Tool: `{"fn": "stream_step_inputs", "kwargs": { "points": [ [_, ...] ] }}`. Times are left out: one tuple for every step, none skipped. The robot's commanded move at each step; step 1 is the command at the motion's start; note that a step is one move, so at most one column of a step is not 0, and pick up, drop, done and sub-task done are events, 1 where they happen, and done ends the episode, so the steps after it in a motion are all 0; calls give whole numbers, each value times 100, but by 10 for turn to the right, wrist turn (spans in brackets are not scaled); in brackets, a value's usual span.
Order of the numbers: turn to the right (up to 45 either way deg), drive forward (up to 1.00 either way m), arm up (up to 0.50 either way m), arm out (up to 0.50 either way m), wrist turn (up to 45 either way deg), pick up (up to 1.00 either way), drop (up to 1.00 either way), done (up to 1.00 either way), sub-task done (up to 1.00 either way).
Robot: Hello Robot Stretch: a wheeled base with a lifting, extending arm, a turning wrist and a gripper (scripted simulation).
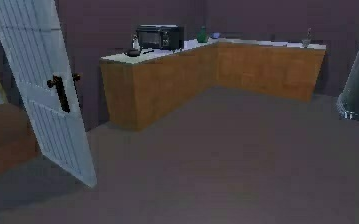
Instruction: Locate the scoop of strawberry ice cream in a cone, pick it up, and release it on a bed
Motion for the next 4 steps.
{"fn": "stream_step_inputs", "kwargs": {
  "points": [
    [0, 15, 0, 0, 0, 0, 0, 0, 0],
    [90, 0, 0, 0, 0, 0, 0, 0, 0],
    [0, 50, 0, 0, 0, 0, 0, 0, 0],
    [-450, 0, 0, 0, 0, 0, 0, 0, 0]
  ]
}}
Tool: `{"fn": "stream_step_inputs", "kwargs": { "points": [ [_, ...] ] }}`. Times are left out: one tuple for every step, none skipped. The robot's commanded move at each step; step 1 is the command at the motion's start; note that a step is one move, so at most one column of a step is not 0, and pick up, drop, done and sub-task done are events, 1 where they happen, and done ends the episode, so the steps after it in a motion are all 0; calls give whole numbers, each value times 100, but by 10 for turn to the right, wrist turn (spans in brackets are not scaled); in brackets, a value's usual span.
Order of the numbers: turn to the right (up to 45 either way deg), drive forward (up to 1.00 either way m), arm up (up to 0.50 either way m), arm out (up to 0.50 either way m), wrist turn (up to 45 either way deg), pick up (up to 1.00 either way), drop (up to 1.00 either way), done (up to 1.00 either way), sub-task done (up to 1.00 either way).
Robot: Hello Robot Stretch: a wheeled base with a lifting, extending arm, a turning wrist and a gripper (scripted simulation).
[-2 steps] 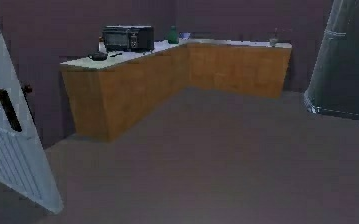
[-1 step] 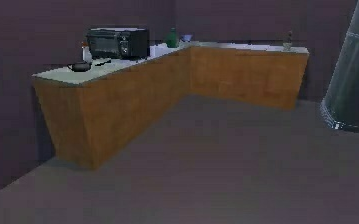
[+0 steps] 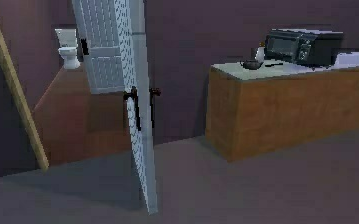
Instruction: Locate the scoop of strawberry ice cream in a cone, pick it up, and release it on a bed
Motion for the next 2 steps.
{"fn": "stream_step_inputs", "kwargs": {
  "points": [
    [-180, 0, 0, 0, 0, 0, 0, 0, 0],
    [0, 75, 0, 0, 0, 0, 0, 0, 0]
  ]
}}
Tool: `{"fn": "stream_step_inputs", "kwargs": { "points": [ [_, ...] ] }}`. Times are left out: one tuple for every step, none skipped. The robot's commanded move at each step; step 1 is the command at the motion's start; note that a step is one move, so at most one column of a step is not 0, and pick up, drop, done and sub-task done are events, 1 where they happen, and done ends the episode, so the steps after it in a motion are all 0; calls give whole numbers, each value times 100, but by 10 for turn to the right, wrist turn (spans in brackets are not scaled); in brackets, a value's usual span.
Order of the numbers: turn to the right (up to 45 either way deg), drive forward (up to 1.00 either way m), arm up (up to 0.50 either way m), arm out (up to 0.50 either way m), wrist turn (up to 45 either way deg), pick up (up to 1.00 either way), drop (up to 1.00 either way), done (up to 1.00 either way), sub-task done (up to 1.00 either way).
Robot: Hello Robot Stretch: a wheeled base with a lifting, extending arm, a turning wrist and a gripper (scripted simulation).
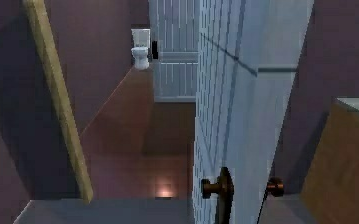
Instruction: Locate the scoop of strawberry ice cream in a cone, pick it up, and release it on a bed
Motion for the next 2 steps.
{"fn": "stream_step_inputs", "kwargs": {
  "points": [
    [-450, 0, 0, 0, 0, 0, 0, 0, 0],
    [0, 40, 0, 0, 0, 0, 0, 0, 0]
  ]
}}
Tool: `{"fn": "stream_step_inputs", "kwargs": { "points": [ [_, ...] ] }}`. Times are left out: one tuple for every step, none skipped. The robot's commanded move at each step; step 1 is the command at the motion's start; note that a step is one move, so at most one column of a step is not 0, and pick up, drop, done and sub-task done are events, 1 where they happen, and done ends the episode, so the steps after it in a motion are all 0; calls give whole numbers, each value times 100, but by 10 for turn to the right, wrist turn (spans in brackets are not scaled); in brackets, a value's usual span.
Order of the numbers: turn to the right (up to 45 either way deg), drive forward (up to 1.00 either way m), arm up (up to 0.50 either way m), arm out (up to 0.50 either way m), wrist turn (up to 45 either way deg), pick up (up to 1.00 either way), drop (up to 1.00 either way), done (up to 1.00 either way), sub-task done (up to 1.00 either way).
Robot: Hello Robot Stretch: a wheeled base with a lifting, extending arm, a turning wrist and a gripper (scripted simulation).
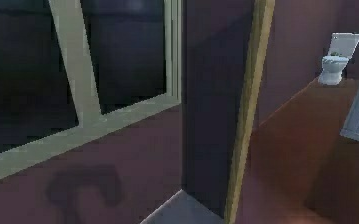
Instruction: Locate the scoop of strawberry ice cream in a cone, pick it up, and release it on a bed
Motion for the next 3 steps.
{"fn": "stream_step_inputs", "kwargs": {
  "points": [
    [420, 0, 0, 0, 0, 0, 0, 0, 0],
    [0, 100, 0, 0, 0, 0, 0, 0, 0],
    [60, 0, 0, 0, 0, 0, 0, 0, 0]
  ]
}}
